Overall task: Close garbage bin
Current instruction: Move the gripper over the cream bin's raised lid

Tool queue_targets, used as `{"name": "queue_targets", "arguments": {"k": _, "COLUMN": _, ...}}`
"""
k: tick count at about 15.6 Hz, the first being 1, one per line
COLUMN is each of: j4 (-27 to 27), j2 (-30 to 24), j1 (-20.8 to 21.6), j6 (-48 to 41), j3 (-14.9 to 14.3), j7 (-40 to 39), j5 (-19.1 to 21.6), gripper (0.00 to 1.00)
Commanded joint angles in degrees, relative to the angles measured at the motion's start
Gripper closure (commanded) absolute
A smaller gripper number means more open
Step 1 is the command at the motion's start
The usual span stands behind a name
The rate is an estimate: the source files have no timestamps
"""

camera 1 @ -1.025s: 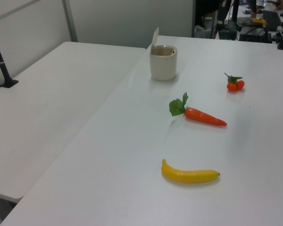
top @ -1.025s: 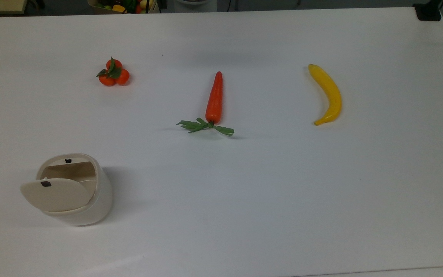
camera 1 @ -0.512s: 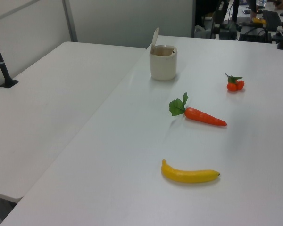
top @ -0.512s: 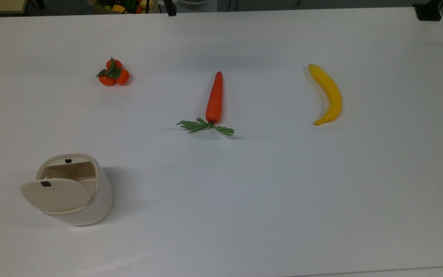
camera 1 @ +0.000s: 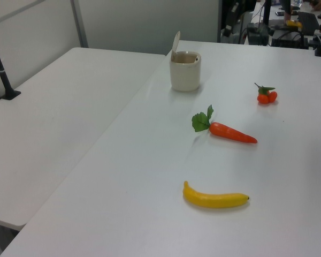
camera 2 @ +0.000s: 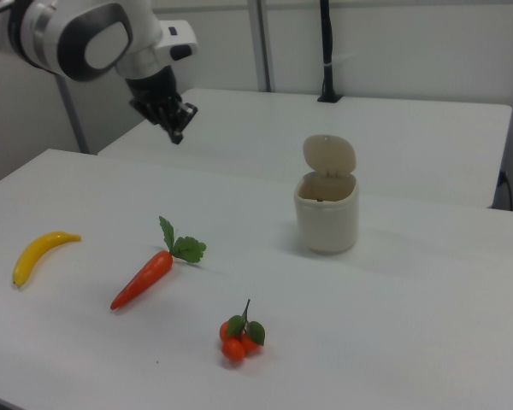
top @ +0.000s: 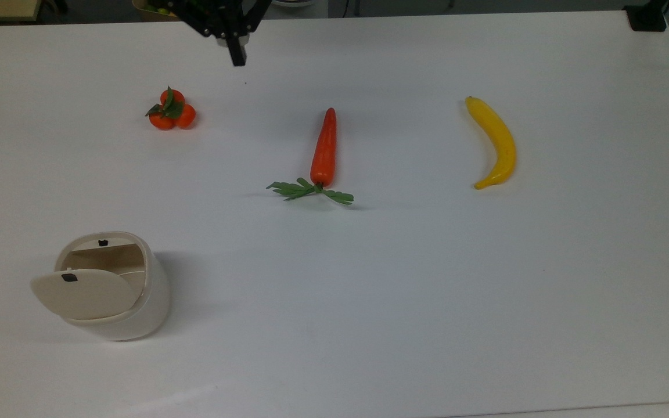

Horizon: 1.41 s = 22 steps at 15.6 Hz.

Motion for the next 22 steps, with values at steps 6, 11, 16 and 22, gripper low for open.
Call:
{"name": "queue_targets", "arguments": {"k": 6, "j4": 0.24, "j2": 7.45, "j1": -2.19, "j6": 22.4, "j3": -0.59, "j7": -0.3, "j5": 1.13, "gripper": 1.0}}
{"name": "queue_targets", "arguments": {"k": 11, "j4": 5.4, "j2": 13.68, "j1": -3.15, "j6": 29.36, "j3": -0.76, "j7": 2.85, "j5": 0.95, "gripper": 1.0}}
{"name": "queue_targets", "arguments": {"k": 16, "j4": 14.46, "j2": 20.54, "j1": -5.61, "j6": 31.02, "j3": -0.68, "j7": 5.59, "j5": 0.6, "gripper": 1.0}}
{"name": "queue_targets", "arguments": {"k": 22, "j4": 18.43, "j2": 27.84, "j1": -7.2, "j6": 44.03, "j3": -0.76, "j7": 6.2, "j5": 0.42, "gripper": 1.0}}
